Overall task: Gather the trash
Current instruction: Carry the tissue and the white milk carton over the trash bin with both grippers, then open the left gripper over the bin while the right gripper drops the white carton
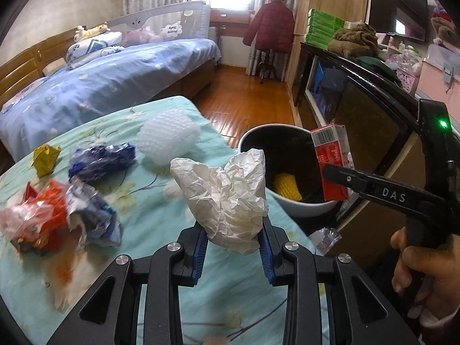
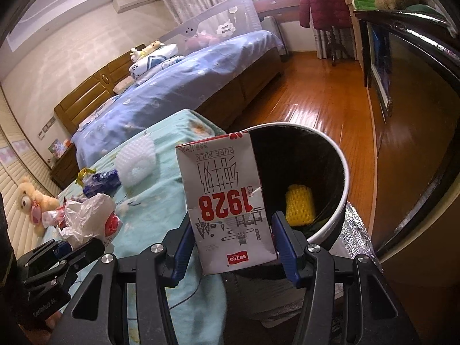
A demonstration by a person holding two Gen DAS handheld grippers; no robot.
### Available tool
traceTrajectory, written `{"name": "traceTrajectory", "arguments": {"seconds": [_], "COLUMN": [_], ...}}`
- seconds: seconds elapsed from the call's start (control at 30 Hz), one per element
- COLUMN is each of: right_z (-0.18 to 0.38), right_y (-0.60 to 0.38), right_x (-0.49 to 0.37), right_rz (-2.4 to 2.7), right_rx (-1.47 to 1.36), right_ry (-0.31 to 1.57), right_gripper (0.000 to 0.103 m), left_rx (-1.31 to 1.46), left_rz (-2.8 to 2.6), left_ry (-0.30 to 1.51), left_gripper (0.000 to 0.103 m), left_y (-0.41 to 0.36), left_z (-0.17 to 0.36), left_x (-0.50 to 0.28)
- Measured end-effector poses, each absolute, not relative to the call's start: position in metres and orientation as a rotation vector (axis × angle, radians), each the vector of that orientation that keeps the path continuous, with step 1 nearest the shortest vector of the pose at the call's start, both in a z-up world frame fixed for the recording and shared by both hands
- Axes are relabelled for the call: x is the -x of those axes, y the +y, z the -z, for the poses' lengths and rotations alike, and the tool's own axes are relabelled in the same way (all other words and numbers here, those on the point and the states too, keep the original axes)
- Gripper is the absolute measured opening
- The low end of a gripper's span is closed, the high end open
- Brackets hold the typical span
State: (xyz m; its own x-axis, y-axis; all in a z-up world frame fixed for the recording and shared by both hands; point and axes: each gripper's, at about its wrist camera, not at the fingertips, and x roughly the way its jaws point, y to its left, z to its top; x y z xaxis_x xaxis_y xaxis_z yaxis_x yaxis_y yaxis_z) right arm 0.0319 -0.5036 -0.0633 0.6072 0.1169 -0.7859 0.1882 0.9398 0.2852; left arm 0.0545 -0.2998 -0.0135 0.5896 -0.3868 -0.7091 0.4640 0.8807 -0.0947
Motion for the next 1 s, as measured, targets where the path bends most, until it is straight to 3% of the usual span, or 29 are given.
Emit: {"name": "traceTrajectory", "arguments": {"seconds": [1.0], "right_z": [0.078], "right_y": [-0.56], "right_x": [-0.078], "right_rz": [0.079], "right_rx": [-0.397], "right_ry": [0.973], "right_gripper": [0.054], "left_rx": [-0.136], "left_rz": [0.55], "left_ry": [0.845], "left_gripper": [0.032], "left_y": [-0.377], "left_z": [0.031], "left_x": [-0.121]}}
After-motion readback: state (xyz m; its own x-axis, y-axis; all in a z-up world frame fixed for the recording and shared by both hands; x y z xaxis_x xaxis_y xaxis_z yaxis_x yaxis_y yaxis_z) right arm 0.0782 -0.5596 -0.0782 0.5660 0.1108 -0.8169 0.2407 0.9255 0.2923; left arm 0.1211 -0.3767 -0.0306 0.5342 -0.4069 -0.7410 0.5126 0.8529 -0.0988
